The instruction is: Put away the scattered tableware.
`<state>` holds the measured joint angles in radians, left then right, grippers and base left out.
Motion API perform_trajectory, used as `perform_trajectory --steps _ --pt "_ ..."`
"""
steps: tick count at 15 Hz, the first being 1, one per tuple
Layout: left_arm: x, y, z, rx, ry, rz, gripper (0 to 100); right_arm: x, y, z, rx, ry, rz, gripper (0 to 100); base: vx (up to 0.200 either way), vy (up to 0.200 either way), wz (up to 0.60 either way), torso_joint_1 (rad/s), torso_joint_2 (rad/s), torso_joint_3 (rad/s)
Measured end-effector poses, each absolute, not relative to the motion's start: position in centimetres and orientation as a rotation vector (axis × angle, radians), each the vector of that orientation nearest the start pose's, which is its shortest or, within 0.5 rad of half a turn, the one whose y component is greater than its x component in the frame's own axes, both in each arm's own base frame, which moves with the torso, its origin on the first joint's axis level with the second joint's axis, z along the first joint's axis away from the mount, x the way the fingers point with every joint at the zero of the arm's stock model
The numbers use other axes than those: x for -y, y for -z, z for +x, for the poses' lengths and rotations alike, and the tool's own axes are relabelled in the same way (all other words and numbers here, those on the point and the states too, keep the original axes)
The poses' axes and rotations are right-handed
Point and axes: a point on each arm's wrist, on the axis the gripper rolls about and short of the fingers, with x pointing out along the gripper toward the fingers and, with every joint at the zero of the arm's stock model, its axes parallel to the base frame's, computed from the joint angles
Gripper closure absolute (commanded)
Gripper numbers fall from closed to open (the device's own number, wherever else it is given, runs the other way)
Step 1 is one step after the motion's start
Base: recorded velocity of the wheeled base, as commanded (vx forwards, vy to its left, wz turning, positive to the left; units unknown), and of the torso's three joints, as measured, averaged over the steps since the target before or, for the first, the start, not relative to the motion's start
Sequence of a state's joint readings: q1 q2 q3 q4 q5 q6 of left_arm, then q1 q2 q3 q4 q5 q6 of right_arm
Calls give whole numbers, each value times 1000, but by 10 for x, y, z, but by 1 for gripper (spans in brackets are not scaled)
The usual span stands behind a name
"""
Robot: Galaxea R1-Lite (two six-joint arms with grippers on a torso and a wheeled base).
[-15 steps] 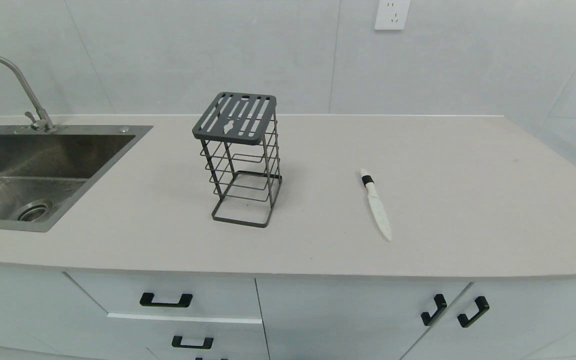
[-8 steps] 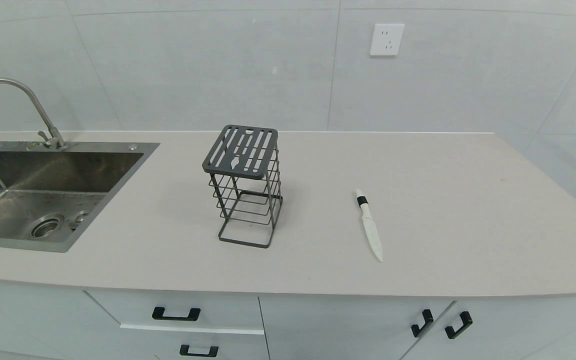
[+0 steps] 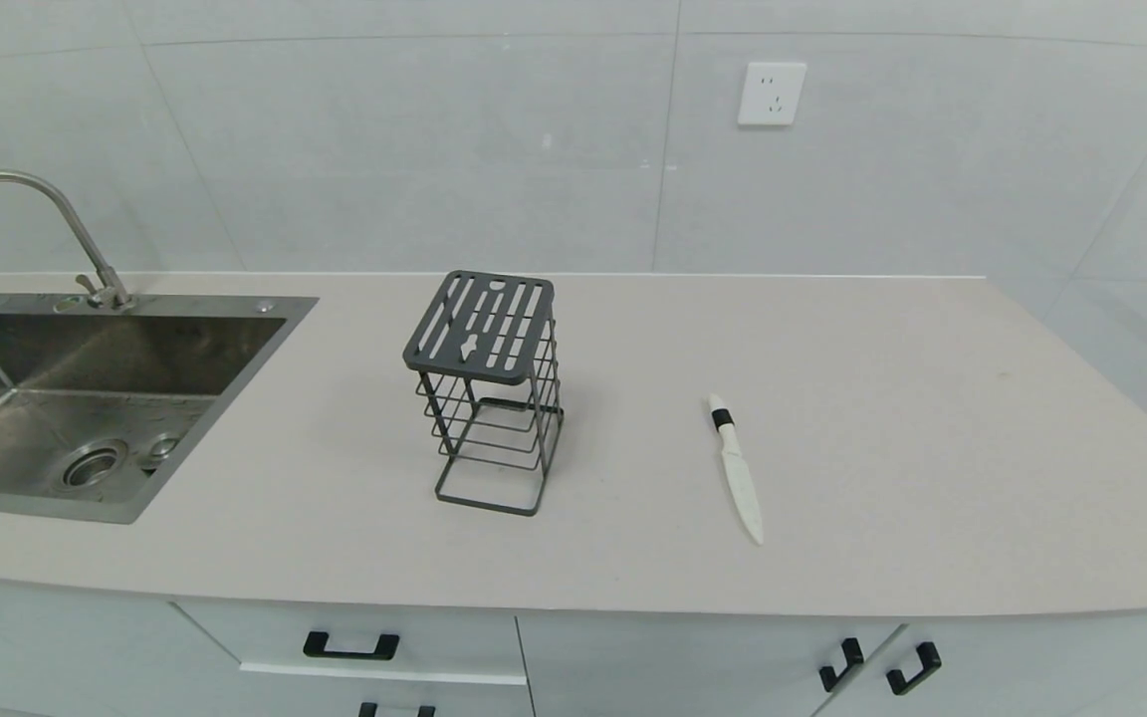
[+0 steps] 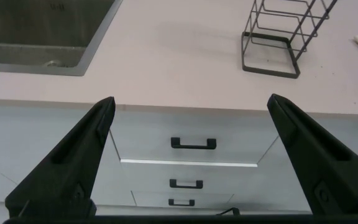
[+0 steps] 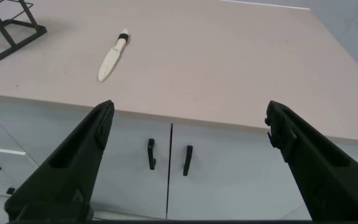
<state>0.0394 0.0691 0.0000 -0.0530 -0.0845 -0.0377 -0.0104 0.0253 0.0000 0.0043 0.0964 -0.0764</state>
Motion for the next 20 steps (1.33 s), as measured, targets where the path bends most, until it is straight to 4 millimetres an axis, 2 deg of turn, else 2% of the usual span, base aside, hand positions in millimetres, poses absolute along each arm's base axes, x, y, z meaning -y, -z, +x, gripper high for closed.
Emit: perform_trajectory --steps 2,5,10,17,20 --pt "3 -82 -17 -17 45 -40 0 -2 -76 -21 -27 -87 -75 0 0 0 0 0 0 0" --pt "3 -82 -17 -17 44 -42 0 -2 -76 -21 -26 -87 -75 0 200 0 0 -4 -12 6" --pt "2 -82 -17 -17 35 -50 0 -2 -76 -21 -29 -87 -75 0 0 0 0 12 5 -4" --pt "2 -82 -17 -16 36 -53 0 -2 -76 -21 -28 -85 -75 0 0 0 0 260 -18 236" --pt "2 -82 -17 -16 35 -52 0 -2 -76 -21 -26 -93 -74 0 0 0 0 141 -19 111"
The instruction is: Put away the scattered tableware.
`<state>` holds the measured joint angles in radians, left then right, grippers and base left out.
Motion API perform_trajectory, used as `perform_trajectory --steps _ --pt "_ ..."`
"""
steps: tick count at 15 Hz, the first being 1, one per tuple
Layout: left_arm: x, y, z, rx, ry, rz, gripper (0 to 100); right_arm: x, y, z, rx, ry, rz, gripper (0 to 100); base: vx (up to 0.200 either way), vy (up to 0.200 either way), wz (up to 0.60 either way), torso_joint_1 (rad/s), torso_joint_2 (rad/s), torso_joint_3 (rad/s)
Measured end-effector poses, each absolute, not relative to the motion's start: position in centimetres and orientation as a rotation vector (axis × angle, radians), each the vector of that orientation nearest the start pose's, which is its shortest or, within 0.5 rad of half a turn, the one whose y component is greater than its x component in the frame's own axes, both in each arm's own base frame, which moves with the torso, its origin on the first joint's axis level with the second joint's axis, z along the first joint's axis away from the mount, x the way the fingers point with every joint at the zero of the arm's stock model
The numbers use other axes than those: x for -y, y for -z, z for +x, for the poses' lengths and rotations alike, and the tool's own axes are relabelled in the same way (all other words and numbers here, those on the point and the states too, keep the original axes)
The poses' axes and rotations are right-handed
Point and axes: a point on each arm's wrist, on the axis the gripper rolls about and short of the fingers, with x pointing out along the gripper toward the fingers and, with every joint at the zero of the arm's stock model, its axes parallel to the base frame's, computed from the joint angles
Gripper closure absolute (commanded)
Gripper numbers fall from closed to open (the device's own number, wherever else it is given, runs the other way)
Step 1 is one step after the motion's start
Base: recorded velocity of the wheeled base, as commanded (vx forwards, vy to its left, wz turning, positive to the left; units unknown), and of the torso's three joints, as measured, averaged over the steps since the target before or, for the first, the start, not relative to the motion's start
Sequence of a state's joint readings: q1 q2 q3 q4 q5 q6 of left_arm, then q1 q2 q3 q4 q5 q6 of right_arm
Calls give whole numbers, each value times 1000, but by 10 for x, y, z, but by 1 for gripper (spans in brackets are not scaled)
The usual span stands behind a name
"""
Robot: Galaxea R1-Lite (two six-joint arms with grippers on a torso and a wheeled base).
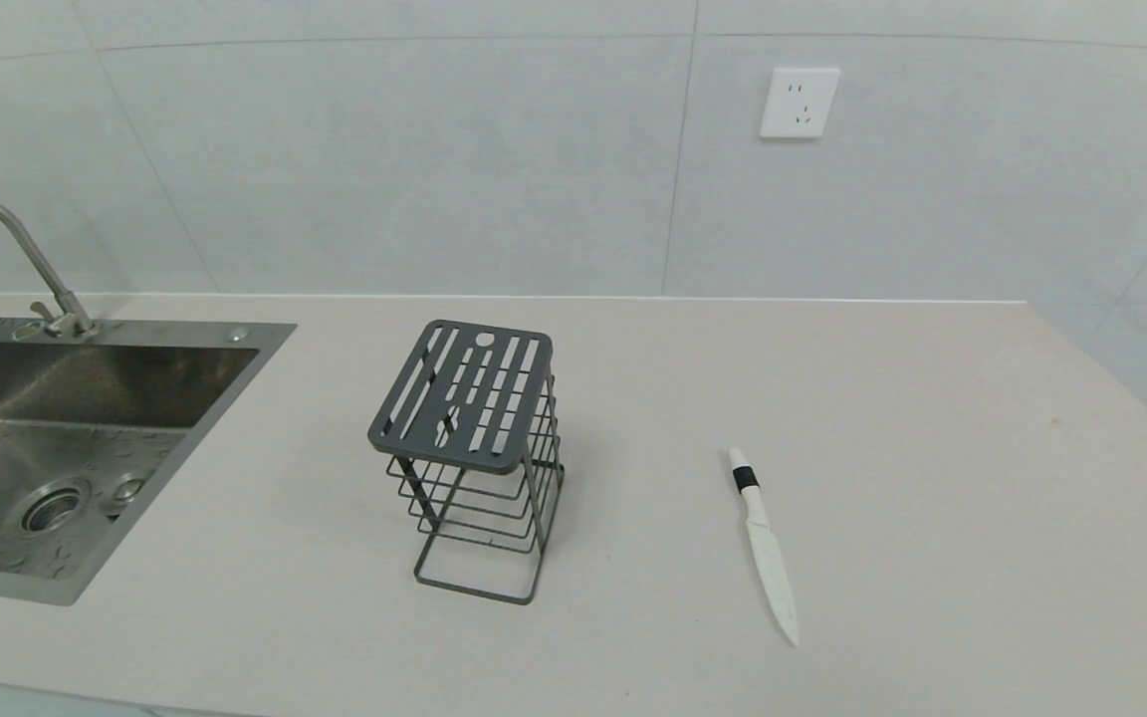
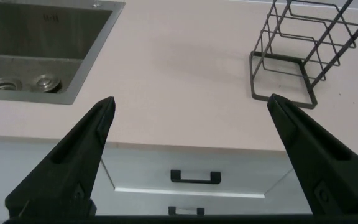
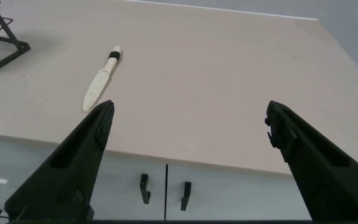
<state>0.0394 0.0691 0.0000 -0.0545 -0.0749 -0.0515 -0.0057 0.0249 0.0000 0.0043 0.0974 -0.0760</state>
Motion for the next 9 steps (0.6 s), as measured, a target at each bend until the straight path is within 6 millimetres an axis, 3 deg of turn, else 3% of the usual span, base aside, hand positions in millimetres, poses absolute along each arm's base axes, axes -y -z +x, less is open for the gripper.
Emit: perform_trajectory --steps 2,6,9 --pt "2 -82 -17 -16 34 -53 0 -2 -76 -21 -24 -95 -75 0 0 0 0 0 0 0" --pt "2 -82 -17 -16 36 -40 0 -2 -76 -21 -24 -92 -75 0 0 0 0 163 -364 -188" --pt "2 -82 -17 -17 36 -31 0 -2 -76 -21 -24 -91 -67 0 0 0 0 37 -81 -45"
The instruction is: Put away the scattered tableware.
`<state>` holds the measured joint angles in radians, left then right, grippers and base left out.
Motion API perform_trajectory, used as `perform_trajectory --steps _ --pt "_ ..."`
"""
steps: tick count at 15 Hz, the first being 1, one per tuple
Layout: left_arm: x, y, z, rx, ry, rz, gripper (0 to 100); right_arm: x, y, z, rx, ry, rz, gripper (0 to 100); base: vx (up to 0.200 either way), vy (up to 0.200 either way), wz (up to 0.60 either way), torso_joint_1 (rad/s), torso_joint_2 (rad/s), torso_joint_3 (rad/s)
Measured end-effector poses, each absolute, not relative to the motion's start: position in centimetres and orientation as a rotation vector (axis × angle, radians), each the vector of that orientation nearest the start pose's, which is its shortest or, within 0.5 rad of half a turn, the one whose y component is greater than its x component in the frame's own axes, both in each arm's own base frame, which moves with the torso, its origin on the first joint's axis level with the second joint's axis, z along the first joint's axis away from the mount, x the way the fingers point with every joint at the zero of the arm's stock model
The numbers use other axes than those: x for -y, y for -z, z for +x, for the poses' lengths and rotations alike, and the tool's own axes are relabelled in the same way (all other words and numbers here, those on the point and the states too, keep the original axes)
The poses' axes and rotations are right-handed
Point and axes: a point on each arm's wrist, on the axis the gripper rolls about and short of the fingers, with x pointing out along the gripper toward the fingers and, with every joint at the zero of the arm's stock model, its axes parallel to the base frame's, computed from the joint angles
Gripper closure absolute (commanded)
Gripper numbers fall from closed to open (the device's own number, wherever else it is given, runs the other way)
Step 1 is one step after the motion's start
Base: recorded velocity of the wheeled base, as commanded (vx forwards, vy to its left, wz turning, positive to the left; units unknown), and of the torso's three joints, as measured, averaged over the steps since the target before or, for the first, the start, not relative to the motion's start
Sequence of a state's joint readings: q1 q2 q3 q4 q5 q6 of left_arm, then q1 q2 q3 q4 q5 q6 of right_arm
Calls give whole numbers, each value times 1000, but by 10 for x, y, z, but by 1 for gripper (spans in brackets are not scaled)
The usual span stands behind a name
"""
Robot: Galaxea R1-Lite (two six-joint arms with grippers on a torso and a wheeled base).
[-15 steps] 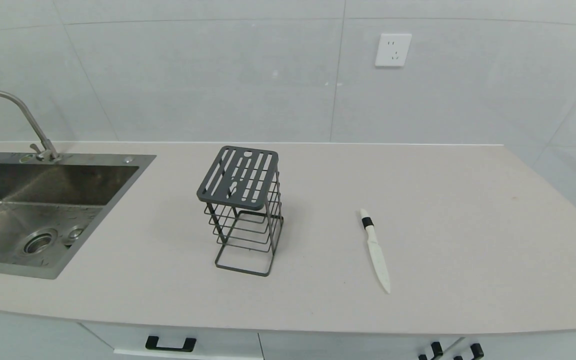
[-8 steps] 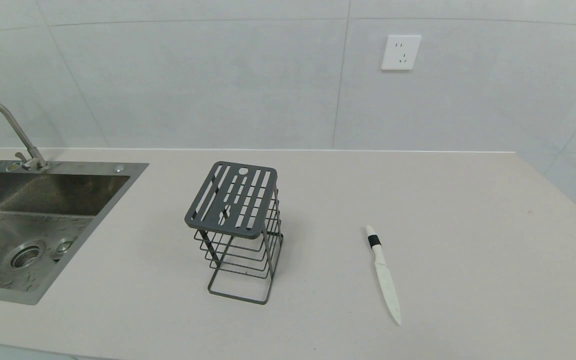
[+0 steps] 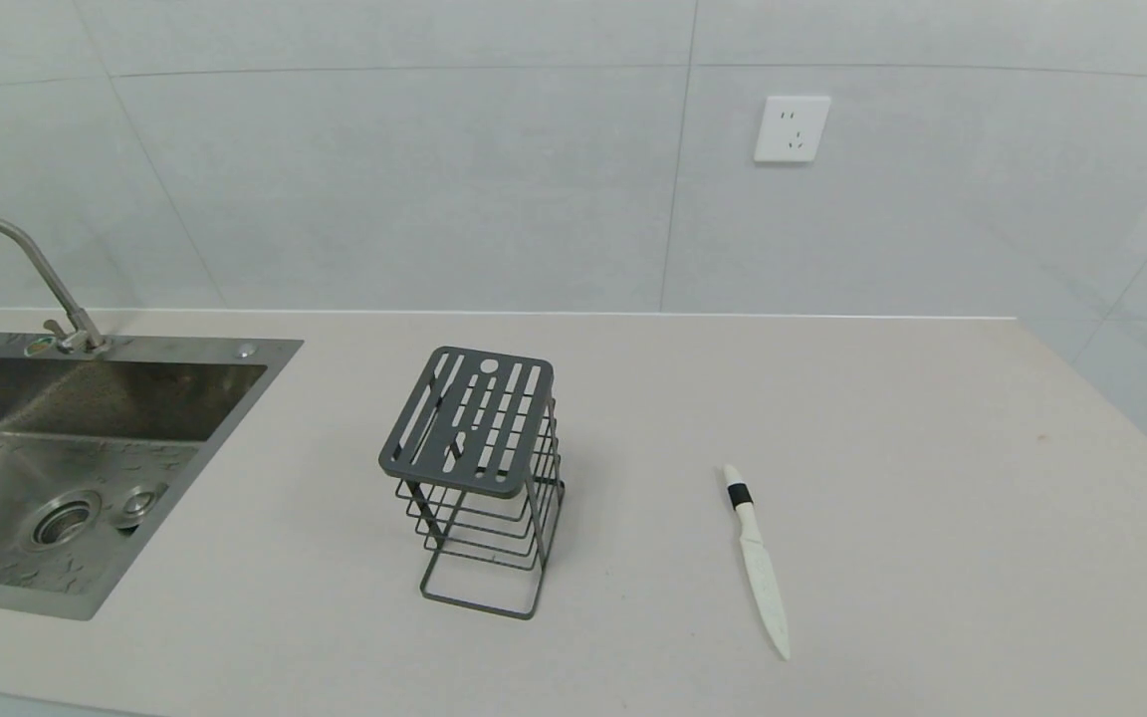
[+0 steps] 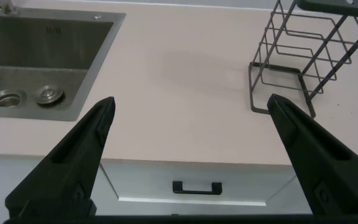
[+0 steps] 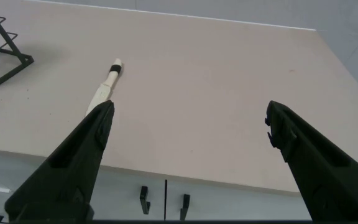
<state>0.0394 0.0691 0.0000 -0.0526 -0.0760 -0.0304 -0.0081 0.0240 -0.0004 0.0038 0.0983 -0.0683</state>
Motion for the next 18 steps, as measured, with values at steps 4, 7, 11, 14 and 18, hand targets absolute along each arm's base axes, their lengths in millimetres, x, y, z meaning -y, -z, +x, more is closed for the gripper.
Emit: perform_trajectory --steps 4,7,11,14,18 --pt "2 -82 -17 -17 38 -30 0 -2 -76 -21 -20 -95 -71 0 0 0 0 0 0 0" --pt "2 -82 -17 -16 37 -35 0 -3 -96 -23 170 -91 -78 0 0 0 0 0 0 0" --pt "2 -82 -17 -16 37 -39 0 -5 -112 -27 207 -200 -81 0 0 0 0 0 0 0" --pt "2 -82 -17 -16 37 -38 0 -8 -139 -25 216 -308 -110 0 0 0 0 0 0 0" --pt "2 -82 -17 -15 37 -37 0 -9 -150 -17 173 -396 -123 0 0 0 0 0 0 0"
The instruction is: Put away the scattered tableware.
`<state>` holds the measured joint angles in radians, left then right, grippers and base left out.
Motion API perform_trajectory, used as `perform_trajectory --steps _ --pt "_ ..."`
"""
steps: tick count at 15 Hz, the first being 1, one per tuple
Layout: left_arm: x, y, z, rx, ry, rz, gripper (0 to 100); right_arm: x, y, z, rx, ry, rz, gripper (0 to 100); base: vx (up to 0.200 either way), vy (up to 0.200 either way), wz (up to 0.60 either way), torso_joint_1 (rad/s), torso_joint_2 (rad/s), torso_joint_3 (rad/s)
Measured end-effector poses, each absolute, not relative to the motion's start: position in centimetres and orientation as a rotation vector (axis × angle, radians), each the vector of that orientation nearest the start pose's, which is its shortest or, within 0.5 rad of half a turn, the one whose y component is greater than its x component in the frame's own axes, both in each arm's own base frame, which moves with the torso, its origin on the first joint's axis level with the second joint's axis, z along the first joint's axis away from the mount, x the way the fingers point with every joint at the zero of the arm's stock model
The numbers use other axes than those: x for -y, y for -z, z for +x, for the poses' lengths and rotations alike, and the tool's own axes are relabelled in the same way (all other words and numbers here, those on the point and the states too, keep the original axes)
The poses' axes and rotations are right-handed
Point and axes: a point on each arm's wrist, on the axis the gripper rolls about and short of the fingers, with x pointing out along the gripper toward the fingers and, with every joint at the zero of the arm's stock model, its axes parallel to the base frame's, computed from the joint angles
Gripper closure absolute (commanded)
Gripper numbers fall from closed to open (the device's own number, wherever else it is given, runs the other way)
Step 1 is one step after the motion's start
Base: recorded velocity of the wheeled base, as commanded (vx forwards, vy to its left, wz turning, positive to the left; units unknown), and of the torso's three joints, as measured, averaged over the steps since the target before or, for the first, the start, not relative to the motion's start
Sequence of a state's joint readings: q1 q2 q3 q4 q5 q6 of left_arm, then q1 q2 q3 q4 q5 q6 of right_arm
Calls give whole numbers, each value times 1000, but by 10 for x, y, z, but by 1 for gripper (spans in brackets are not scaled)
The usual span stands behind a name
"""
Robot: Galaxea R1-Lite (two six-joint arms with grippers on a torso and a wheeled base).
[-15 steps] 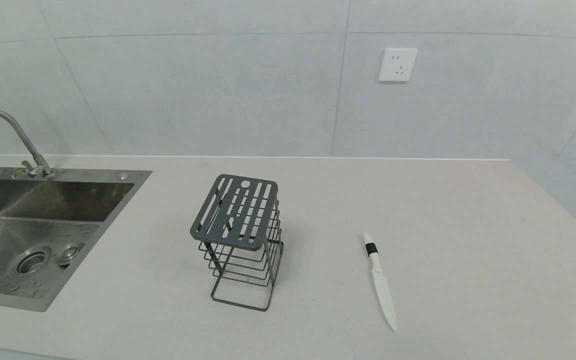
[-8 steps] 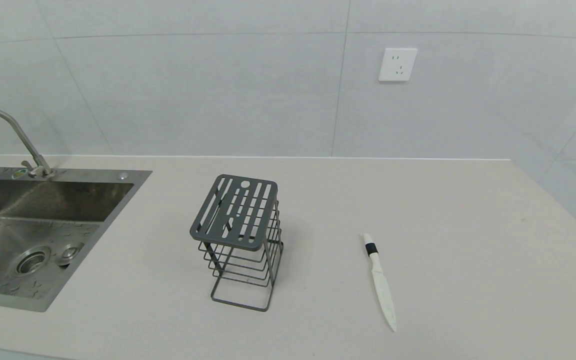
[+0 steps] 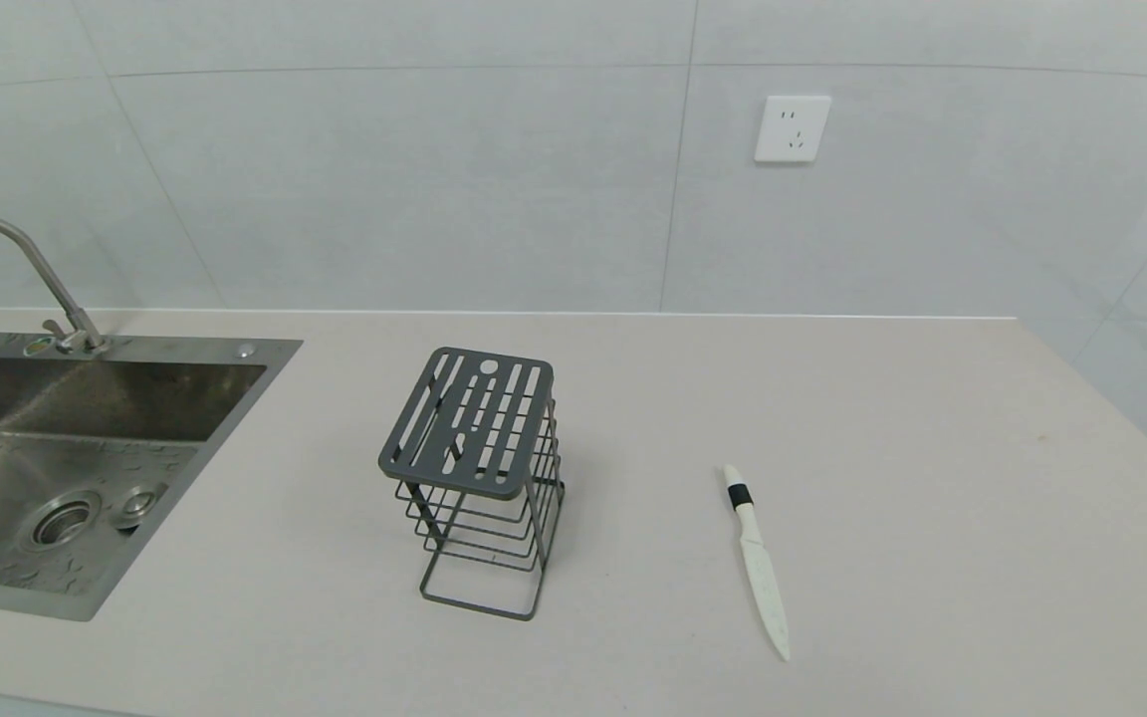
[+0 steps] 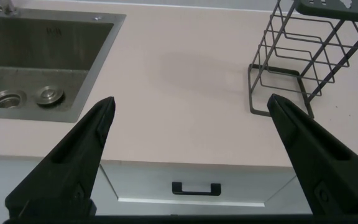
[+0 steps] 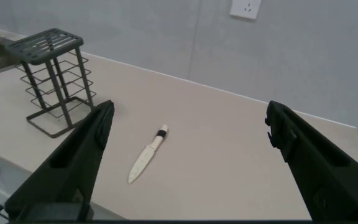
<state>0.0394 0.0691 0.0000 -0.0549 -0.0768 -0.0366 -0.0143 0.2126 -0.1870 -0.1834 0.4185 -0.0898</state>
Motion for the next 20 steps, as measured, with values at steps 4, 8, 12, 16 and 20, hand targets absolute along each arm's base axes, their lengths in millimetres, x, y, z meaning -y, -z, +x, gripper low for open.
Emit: perform_trajectory --steps 4,8,12,16,20 --pt "2 -82 -17 -15 37 -37 0 -10 -162 1 78 -483 -100 0 0 0 0 0 0 0" --pt "2 -82 -17 -15 37 -37 0 -13 -164 26 -63 -573 -76 0 0 0 0 0 0 0" --pt "2 -82 -17 -15 37 -37 0 -20 -157 51 -220 -641 -72 0 0 0 0 0 0 0" --pt "2 -82 -17 -15 37 -37 0 -33 -149 87 -375 -712 -77 0 0 0 0 0 0 0" --pt "2 -82 -17 -15 32 -54 0 -55 -138 133 -446 -773 -90 0 0 0 0 0 0 0"
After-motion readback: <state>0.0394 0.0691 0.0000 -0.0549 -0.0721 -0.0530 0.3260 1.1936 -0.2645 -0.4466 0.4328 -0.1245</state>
